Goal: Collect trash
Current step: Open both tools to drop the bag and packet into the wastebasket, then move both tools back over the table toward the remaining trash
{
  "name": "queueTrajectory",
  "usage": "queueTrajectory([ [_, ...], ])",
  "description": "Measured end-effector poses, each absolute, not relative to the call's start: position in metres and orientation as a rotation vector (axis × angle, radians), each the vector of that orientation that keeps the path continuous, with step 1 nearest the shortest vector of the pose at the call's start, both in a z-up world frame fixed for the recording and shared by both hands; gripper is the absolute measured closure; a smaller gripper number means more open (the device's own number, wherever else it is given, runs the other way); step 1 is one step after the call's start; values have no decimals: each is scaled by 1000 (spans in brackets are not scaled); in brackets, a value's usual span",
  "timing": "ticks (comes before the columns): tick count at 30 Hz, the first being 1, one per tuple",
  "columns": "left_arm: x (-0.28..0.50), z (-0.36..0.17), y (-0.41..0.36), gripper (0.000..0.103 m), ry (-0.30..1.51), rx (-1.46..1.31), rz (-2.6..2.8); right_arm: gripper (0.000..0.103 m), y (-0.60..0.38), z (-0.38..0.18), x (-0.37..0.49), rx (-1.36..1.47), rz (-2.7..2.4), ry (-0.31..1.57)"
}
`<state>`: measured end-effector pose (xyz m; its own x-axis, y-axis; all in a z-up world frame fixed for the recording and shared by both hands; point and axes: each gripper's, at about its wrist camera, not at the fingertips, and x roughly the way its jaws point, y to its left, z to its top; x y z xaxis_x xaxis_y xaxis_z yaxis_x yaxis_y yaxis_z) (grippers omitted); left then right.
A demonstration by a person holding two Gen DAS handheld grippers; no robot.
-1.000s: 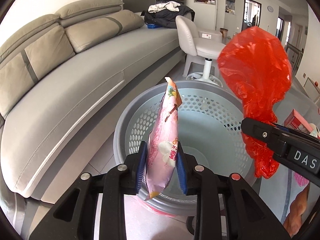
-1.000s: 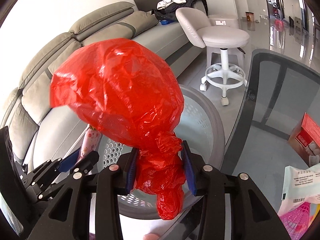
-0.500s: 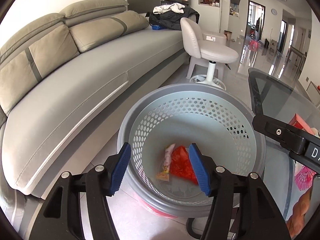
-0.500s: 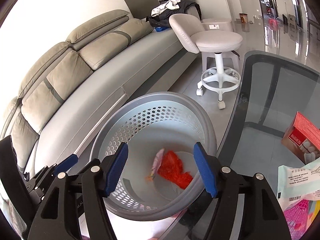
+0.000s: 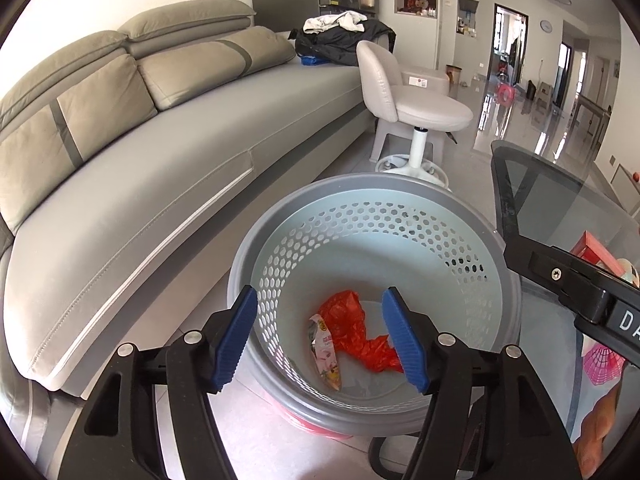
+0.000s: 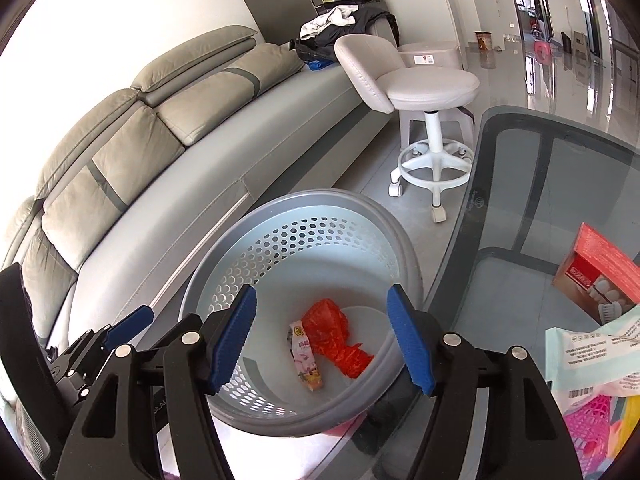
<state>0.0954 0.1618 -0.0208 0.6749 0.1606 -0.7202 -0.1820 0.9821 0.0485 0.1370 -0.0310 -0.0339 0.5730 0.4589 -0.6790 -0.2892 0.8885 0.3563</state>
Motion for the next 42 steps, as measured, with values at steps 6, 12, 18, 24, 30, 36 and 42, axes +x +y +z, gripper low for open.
queueTrajectory([
  [6, 94, -17, 152, 35, 792, -18, 176, 38, -45, -29, 128, 215, 416, 833],
  [12, 91, -11, 137, 31, 773, -13, 141, 38, -65, -26, 118, 231, 371, 822],
  [18, 89, -8, 120, 28, 758, 2, 105, 38, -87, -21, 104, 230, 314, 795],
  [24, 86, -6, 103, 25, 762, 2, 52, 38, -122, -13, 83, 232, 245, 755],
  [30, 82, -7, 79, 21, 756, 15, 3, 38, -160, -9, 62, 221, 159, 730],
  [36, 79, -12, 51, 19, 764, 44, -50, 38, -204, -11, 43, 223, 62, 722],
  [42, 72, -18, 23, 18, 769, 78, -104, 38, -245, -19, 24, 232, -33, 737],
])
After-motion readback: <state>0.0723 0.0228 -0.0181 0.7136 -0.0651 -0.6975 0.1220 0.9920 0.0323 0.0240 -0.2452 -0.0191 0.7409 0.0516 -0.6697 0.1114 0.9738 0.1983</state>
